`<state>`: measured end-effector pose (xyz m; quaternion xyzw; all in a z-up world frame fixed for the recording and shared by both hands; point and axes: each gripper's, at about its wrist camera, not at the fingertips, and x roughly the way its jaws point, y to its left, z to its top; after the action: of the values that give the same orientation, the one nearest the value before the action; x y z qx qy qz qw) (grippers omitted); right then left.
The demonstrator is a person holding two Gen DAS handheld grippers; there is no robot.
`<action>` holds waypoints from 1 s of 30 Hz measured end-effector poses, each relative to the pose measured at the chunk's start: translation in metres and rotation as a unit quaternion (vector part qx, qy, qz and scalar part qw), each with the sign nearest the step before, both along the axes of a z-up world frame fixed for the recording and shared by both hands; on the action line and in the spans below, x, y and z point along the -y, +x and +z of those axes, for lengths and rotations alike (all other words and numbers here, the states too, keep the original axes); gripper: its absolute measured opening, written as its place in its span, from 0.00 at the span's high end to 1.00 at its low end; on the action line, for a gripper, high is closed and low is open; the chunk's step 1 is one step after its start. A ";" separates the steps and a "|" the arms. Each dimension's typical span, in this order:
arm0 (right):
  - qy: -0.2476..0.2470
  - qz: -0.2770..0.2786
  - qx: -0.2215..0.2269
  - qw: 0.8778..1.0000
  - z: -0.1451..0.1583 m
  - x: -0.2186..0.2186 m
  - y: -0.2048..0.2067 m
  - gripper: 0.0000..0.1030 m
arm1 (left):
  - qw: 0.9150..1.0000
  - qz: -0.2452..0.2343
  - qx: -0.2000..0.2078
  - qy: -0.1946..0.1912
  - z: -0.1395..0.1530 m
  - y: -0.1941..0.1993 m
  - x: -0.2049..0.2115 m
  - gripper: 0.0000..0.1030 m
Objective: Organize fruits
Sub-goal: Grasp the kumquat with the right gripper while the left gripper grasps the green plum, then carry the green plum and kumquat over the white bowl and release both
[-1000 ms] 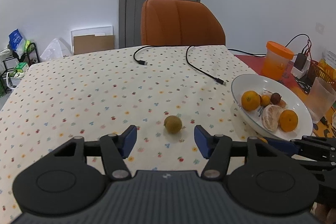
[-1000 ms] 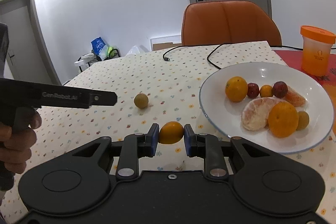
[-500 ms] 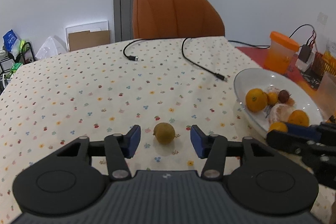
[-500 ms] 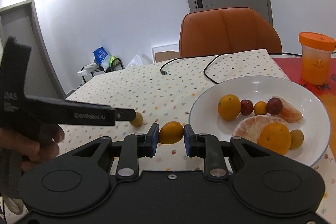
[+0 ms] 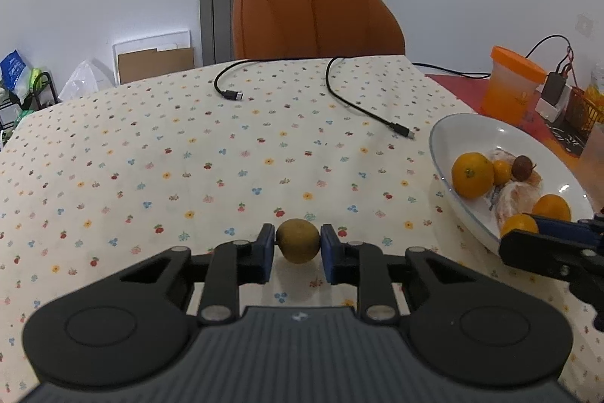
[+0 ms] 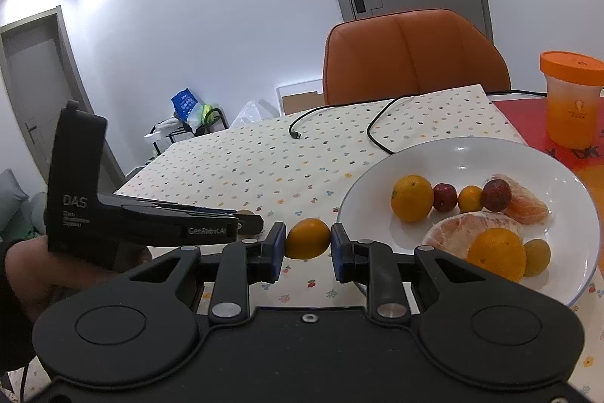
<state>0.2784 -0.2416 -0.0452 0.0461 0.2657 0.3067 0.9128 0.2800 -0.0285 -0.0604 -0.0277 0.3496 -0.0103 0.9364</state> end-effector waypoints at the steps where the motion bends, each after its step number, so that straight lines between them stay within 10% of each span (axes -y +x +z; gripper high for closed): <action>1: -0.001 -0.002 0.000 1.000 0.000 0.000 0.000 0.77 | 1.000 -0.002 0.002 -0.001 0.002 -0.002 0.000 0.76; 30: -0.005 -0.068 0.025 0.997 0.016 0.049 -0.024 0.75 | 0.997 -0.052 0.051 -0.021 0.042 -0.028 0.047 0.76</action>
<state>0.2540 -0.2905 -0.0293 0.0523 0.2404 0.2435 0.9382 0.2516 -0.0759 -0.0180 -0.0281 0.3024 -0.0676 0.9504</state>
